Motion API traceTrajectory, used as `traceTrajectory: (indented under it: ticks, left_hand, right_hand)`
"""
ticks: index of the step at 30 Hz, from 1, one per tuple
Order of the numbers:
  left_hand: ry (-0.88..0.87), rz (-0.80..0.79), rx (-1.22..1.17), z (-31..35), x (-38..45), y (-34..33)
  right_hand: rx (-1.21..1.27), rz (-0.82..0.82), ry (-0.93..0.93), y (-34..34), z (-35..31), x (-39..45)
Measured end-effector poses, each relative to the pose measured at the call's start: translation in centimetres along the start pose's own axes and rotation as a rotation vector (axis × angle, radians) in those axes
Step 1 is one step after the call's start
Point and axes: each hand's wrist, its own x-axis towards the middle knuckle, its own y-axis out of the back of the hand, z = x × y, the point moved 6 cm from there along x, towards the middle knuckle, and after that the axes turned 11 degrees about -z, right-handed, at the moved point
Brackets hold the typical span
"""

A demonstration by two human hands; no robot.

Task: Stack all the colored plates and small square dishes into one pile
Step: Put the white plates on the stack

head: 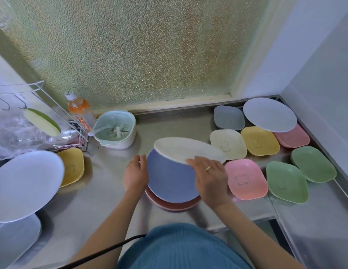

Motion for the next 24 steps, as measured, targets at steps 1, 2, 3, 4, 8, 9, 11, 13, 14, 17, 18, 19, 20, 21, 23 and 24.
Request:
traceTrajectory:
  ticks: [1,2,3,4,8,9,11,13,14,17,18,19,20,21,23,24]
  left_hand:
    - [0.017,0.007,-0.067,-0.2,0.2,0.2]
    - [0.037,0.012,-0.128,-0.4,0.3,0.4]
    - [0.057,0.014,-0.174,-0.7,0.5,0.6]
    - [0.073,0.008,-0.197,-1.0,0.6,0.7]
    - [0.111,-0.060,-0.123,-2.4,0.9,0.3]
    - [0.104,-0.076,-0.088,-2.6,0.9,0.0]
    - [0.058,-0.117,-0.003,-2.8,1.0,-0.5]
    - [-0.020,-0.160,0.081,-2.6,1.1,-1.1]
    - [-0.051,-0.170,0.109,-2.5,1.1,-1.3]
    - [-0.092,-0.159,0.177,-2.1,1.0,-1.5]
    - [-0.098,-0.157,0.195,-2.0,1.0,-1.5]
    - [-0.101,-0.155,0.206,-2.0,1.0,-1.5]
    - [-0.101,-0.157,0.216,-1.9,1.0,-1.5]
    - [-0.099,-0.161,0.230,-1.8,1.0,-1.5]
    - [-0.102,-0.161,0.283,-1.6,1.0,-1.5]
    - [-0.118,-0.152,0.313,-1.3,1.0,-1.5]
  right_hand:
    - [0.013,-0.026,0.044,-0.5,-1.0,-0.6]
    - [0.024,-0.055,0.084,-0.9,-1.7,-1.1]
    - [0.032,-0.092,0.124,-1.3,-2.3,-1.8]
    - [0.041,-0.135,0.164,-1.7,-2.7,-2.4]
    - [0.111,-0.337,0.297,-3.7,-3.1,-5.6]
    - [0.134,-0.397,0.305,-4.3,-3.2,-6.4]
    - [0.179,-0.555,0.277,-5.6,-3.1,-7.8]
    - [0.199,-0.715,0.214,-6.8,-2.7,-8.6]
    - [0.193,-0.778,0.180,-7.2,-2.4,-8.7]
    - [0.193,-0.893,0.108,-8.1,-1.7,-8.4]
    - [0.188,-0.926,0.108,-8.3,-1.6,-8.3]
    - [0.186,-0.950,0.113,-8.4,-1.6,-8.1]
    - [0.212,-0.968,0.108,-8.3,-1.6,-7.9]
    - [0.256,-0.984,0.078,-8.1,-1.5,-7.6]
    - [0.295,-0.989,-0.032,-8.0,-0.7,-7.1]
    - [0.278,-0.940,-0.108,-8.0,0.0,-6.8]
